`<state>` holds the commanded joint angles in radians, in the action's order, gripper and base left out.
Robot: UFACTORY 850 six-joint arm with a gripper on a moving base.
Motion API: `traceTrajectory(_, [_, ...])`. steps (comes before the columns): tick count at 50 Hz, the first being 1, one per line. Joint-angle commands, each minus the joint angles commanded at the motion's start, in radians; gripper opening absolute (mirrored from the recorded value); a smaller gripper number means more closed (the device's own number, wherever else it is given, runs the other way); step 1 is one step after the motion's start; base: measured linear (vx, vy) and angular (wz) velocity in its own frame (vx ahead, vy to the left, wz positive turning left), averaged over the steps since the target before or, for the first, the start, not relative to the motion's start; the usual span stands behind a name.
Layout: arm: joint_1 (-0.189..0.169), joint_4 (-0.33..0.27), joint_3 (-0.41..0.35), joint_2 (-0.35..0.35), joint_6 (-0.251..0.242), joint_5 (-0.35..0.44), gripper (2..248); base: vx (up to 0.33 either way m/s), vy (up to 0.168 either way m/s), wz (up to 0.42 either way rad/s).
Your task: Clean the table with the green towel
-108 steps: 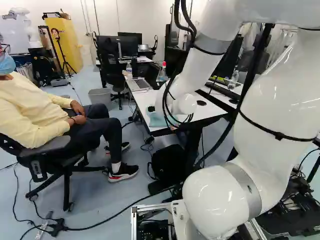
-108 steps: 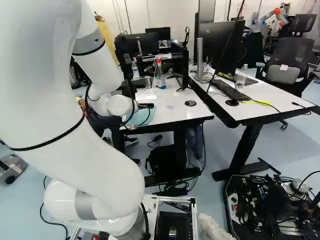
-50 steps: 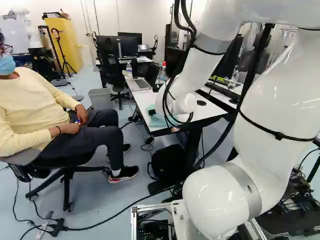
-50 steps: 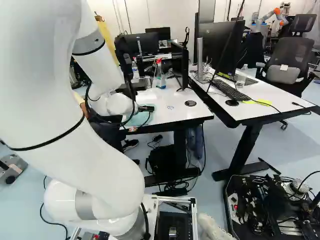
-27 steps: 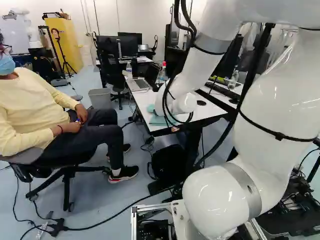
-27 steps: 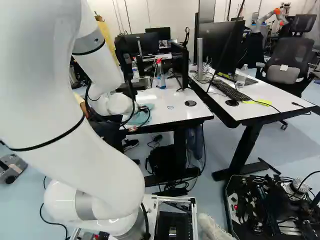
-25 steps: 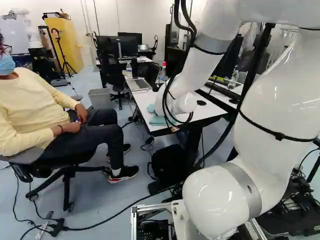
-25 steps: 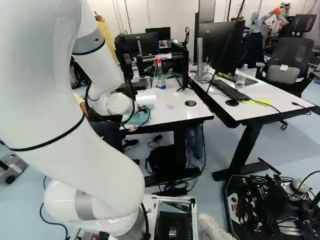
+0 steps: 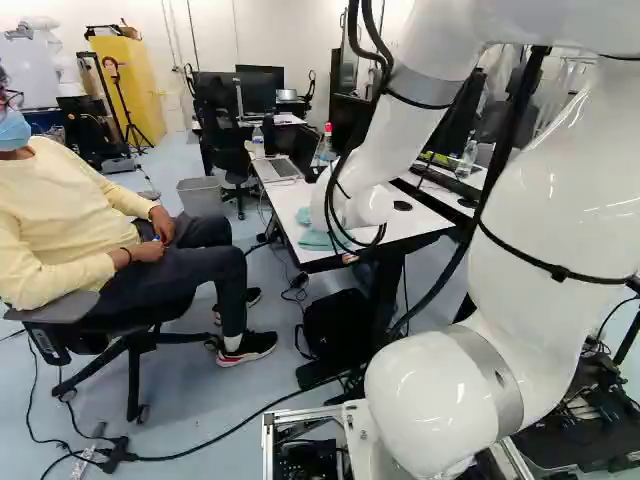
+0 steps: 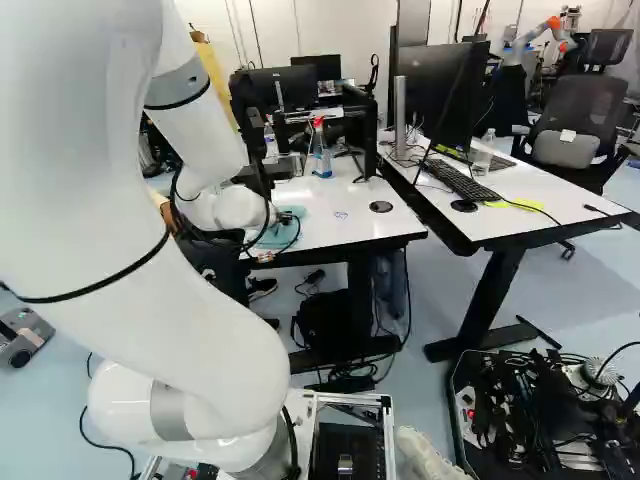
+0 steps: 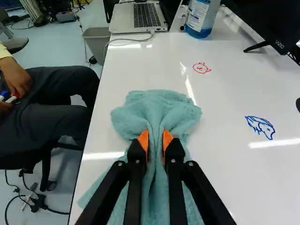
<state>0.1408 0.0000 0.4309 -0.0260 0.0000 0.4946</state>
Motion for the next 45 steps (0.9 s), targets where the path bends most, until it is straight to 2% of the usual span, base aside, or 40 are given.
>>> traceTrajectory(15, [0.0, 0.0, -0.002, 0.008, 0.0, 0.0, 54, 0.0, 0.0, 0.0])
traceTrajectory(45, [-0.004, 0.0, -0.024, 0.109, 0.0, -0.017, 54, 0.0, 0.0, 0.0])
